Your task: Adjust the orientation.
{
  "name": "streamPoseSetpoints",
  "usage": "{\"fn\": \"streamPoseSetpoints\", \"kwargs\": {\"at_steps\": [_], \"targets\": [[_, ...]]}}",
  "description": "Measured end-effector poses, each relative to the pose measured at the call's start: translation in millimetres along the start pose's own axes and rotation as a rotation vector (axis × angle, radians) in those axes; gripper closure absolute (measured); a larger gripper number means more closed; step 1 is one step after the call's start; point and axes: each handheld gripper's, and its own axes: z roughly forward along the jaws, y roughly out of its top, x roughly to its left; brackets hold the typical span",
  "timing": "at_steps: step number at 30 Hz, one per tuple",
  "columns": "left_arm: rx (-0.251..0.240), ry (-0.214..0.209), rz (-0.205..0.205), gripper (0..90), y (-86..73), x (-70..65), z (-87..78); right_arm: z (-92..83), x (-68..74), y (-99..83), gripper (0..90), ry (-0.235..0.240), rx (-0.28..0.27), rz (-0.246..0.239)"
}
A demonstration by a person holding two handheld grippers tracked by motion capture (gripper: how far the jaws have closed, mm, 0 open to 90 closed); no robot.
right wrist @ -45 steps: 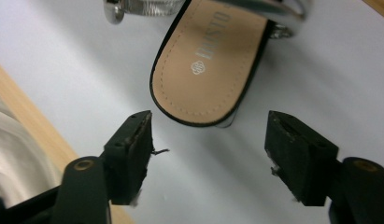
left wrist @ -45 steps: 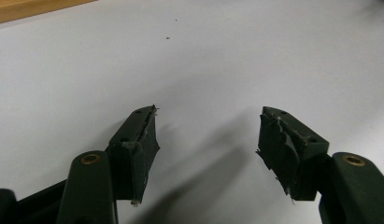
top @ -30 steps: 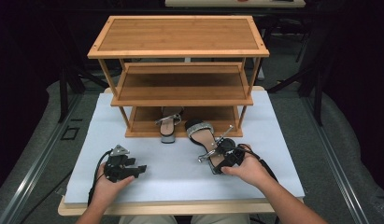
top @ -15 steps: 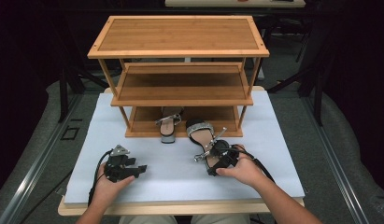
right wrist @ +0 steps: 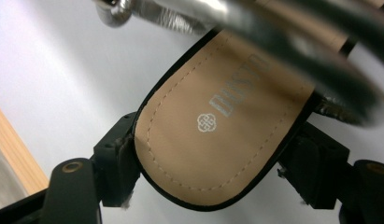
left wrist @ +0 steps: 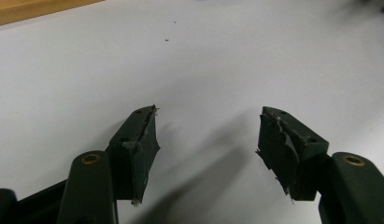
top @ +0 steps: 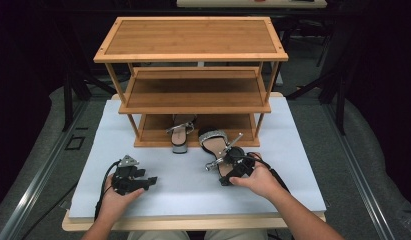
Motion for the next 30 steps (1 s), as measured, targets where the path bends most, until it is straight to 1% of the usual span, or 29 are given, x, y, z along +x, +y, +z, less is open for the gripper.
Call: {"fn": "streamPoseSetpoints", "kwargs": {"at_steps": [2, 4, 6, 7, 9, 10, 12, 13, 15, 16, 17, 18, 21, 24, 25, 26, 27, 29, 30], "targets": [[-0.002, 0.001, 0.0, 37.2, -0.1, 0.2, 0.0, -3.8, -0.8, 4.7, 27.0, 0.015, -0.029, 0.015], [0.0, -0.001, 0.001, 37.2, -0.1, 0.1, -0.1, -3.7, -1.9, 8.4, 26.9, 0.015, -0.031, 0.024], [0.0, -0.001, 0.0, 37.2, -0.2, 0.3, -0.3, 0.1, -1.5, 10.1, 26.8, 0.018, -0.029, 0.031], [0.002, -0.002, -0.001, 37.2, -0.2, 0.5, -0.5, 2.6, 0.3, 10.8, 26.8, 0.012, -0.021, 0.024], [-0.003, -0.001, 0.0, 37.2, -0.3, 1.0, -0.3, 7.2, 7.1, 11.8, 26.7, -0.008, -0.001, 0.013], [-0.003, -0.002, -0.001, 37.2, -0.3, 1.1, -0.2, 9.4, 10.7, 12.4, 26.7, -0.02, 0.013, 0.017], [0.002, -0.003, 0.0, 37.2, -0.1, 1.0, -0.6, 13.3, 16.0, 13.2, 26.7, -0.021, 0.027, 0.014], [0.003, -0.001, 0.001, 37.2, -0.1, 0.7, -0.6, 14.6, 18.4, 13.6, 26.6, -0.031, 0.038, 0.013], [0.004, -0.001, 0.001, 37.2, -0.2, 0.7, -0.7, 17.0, 21.0, 12.8, 26.6, -0.03, 0.031, 0.016], [-0.002, -0.001, 0.002, 37.2, -0.4, 0.8, -0.4, 18.6, 20.6, 11.6, 26.4, -0.01, 0.022, 0.025], [-0.002, -0.001, 0.001, 37.2, -0.4, 0.9, -0.5, 20.5, 20.8, 10.6, 26.2, -0.006, 0.019, 0.03], [-0.002, -0.002, 0.001, 37.3, -0.5, 1.1, -0.5, 22.1, 21.3, 9.6, 26.2, -0.008, 0.028, 0.027], [-0.004, -0.002, -0.001, 37.2, -0.6, 1.0, -0.5, 23.3, 22.1, 7.3, 26.3, -0.024, 0.01, 0.002], [-0.003, -0.002, 0.0, 37.3, -0.5, 1.2, -0.5, 23.8, 23.0, 6.0, 26.5, -0.02, -0.002, -0.005], [-0.003, -0.002, -0.002, 37.3, -0.5, 1.1, -0.4, 23.7, 24.0, 5.9, 26.7, -0.032, 0.0, -0.008], [-0.003, -0.002, -0.002, 37.2, -0.4, 1.1, -0.4, 23.9, 24.4, 5.9, 26.7, -0.033, 0.0, -0.013], [-0.002, -0.001, 0.0, 37.2, -0.3, 1.1, -0.4, 24.1, 25.0, 6.0, 26.8, -0.03, -0.001, -0.012], [0.002, -0.003, 0.001, 37.3, -0.1, 1.1, -0.5, 24.7, 26.5, 6.0, 27.3, -0.021, -0.009, -0.028], [0.003, -0.003, 0.0, 37.3, -0.1, 1.1, -0.6, 25.0, 27.8, 6.1, 27.2, -0.008, -0.011, -0.035]]}}
